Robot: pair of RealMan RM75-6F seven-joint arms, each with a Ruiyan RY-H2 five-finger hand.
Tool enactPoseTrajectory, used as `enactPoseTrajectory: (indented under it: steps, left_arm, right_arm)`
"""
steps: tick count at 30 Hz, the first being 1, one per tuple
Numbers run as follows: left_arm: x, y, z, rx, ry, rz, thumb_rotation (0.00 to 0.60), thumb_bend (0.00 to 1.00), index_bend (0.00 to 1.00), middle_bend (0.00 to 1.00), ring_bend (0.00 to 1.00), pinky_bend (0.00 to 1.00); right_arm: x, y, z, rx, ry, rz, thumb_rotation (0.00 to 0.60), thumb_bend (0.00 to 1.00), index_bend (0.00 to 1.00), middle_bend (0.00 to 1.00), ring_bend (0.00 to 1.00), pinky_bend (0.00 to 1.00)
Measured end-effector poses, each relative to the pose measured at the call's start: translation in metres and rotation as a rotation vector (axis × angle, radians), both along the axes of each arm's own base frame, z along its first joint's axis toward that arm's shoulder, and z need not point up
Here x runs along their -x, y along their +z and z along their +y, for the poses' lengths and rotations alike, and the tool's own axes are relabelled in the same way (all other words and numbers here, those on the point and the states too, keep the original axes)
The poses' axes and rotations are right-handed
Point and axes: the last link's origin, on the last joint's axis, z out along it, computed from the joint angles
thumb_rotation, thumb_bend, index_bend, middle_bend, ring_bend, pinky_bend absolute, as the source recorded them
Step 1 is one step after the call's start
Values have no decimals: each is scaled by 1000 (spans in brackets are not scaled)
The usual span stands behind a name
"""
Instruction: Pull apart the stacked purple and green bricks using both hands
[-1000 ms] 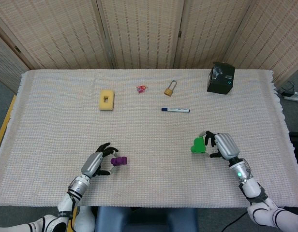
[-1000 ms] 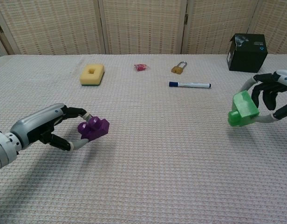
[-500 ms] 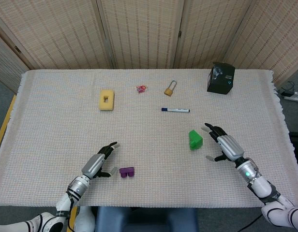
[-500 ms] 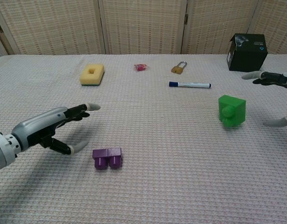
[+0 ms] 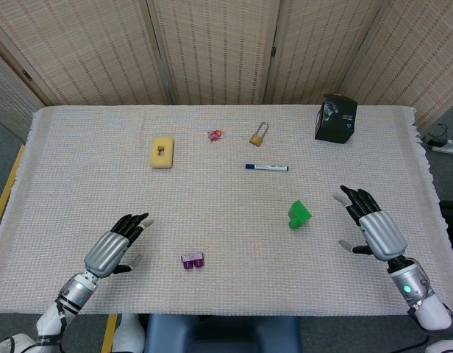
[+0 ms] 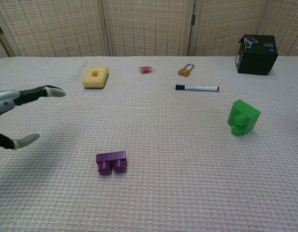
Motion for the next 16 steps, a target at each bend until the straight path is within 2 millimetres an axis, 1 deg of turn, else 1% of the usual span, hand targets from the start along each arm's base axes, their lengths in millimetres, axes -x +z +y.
enactPoseTrajectory:
  steps: [1,4,7,10,12,16]
  left_arm:
    - [8,13,-8,-39,-3,36,600,473,0,0,0,0]
    - [18,28,-22,-100,-4,65,600,473,0,0,0,0]
    - [34,39,-34,-185,-10,128,600,473,0,0,0,0]
    - [46,47,-40,-249,-6,174,600,473,0,0,0,0]
    - [52,52,-41,-274,7,173,600,473,0,0,0,0]
    - [60,57,-41,-296,45,183,600,473,0,0,0,0]
  right_arm:
    - [-1,4,9,36,-5,41,600,250,0,0,0,0]
    - [-1,12,33,124,-41,140,600,250,0,0,0,0]
    - [0,20,60,217,-101,210,600,250,0,0,0,0]
    - [5,26,84,293,-162,235,600,250,0,0,0,0]
    - [5,27,91,306,-174,230,600,249,0,0,0,0]
    - [6,24,90,283,-176,221,600,250,0,0,0,0]
